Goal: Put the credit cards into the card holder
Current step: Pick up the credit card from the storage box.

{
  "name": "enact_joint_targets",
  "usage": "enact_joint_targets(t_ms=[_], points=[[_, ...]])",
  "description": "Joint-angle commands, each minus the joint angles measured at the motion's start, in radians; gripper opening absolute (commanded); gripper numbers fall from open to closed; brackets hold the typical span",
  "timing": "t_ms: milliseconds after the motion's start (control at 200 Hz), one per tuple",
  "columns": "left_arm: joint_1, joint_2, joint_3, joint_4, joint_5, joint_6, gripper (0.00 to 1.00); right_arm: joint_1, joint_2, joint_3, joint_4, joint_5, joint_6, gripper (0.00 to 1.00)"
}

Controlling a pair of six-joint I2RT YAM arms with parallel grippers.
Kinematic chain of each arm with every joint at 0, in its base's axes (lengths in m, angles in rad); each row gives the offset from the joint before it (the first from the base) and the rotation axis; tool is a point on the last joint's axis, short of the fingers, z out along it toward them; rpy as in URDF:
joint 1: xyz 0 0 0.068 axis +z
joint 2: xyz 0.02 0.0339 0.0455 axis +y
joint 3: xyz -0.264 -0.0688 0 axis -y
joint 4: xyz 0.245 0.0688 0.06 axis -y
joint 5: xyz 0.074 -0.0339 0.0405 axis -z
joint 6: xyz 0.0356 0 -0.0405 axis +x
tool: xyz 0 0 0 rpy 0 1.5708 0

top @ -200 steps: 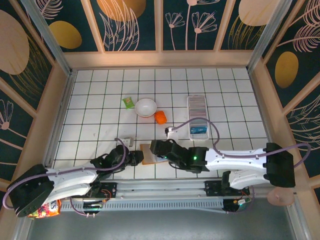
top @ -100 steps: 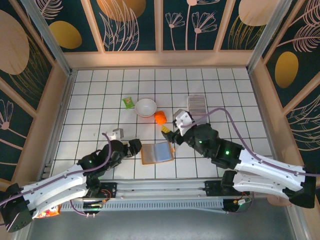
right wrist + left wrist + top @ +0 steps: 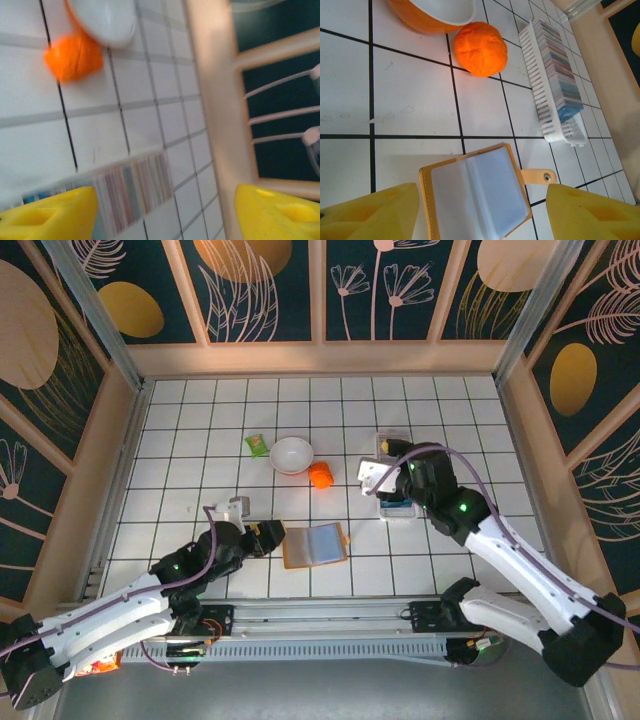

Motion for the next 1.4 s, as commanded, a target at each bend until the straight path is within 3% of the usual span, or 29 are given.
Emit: enact_joint_targets(t_ms=[0, 245, 370, 671, 801, 1106, 1396], points=[[0.0, -0.018, -0.029, 0.032, 0.012, 0.023, 0.67, -0.119, 0.046, -0.042, -0.119, -0.059, -0.175, 0.66], [0.0, -0.032, -0.056, 0.044, 0.034, 0.029, 0.6, -0.215, 0.085, -0.208, 0.041, -0.12, -0.328, 0.7], [0.0, -0.034, -0.072, 0.052, 0.032, 0.027, 0.43, -0.216, 0.126, -0.215, 0.086, -0.162, -0.324, 0.74], [0.0, -0.03, -0.092, 0.071, 0.029, 0.011, 0.35, -0.221, 0.26, -0.194, 0.175, -0.137, -0.342, 0.82], [0.0, -0.025, -0.094, 0.069, 0.042, 0.011, 0.32, -0.225, 0.291, -0.177, 0.193, -0.135, -0.331, 0.72], [0.0, -0.005, -0.106, 0.069, 0.038, 0.02, 0.31, -0.231, 0.34, -0.174, 0.234, -0.126, -0.353, 0.72], [0.0, -0.003, -0.111, 0.075, 0.044, 0.031, 0.34, -0.233, 0.369, -0.133, 0.21, -0.111, -0.357, 0.5]])
